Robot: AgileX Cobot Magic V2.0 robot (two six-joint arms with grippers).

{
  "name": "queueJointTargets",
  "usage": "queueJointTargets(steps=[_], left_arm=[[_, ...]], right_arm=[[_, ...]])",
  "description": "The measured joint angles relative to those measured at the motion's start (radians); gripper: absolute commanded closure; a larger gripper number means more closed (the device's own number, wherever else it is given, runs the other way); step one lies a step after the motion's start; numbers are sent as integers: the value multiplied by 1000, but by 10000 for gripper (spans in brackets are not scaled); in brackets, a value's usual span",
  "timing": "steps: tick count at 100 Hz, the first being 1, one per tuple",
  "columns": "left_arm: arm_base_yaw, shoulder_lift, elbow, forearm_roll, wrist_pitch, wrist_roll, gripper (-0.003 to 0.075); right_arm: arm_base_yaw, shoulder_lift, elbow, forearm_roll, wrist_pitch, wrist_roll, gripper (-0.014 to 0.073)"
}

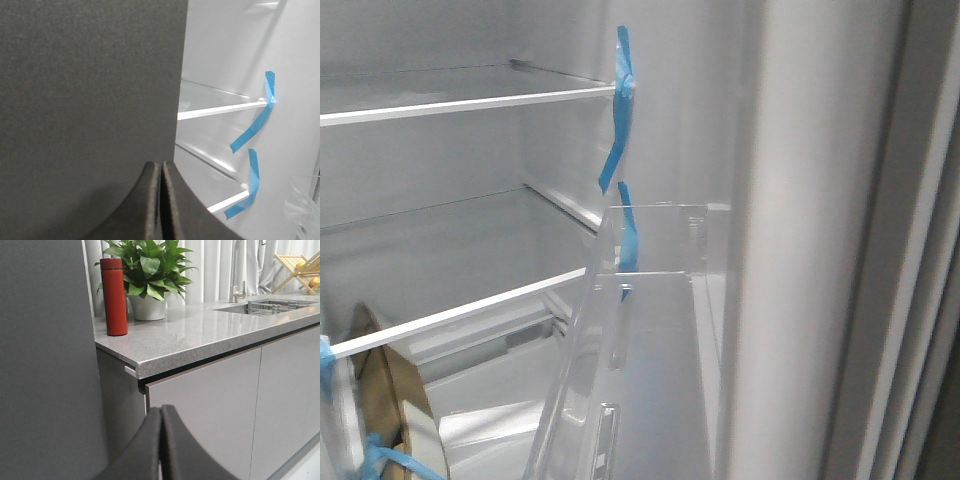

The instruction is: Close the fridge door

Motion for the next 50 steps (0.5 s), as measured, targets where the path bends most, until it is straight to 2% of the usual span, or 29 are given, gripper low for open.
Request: queueJointTargets(steps=[20,50], left_arm=[[0,0,0,0,0,0,741],[0,0,0,0,0,0,741]], right_arm=[[0,2,-24,0,25,0,670],[0,146,-373,0,226,2,670]])
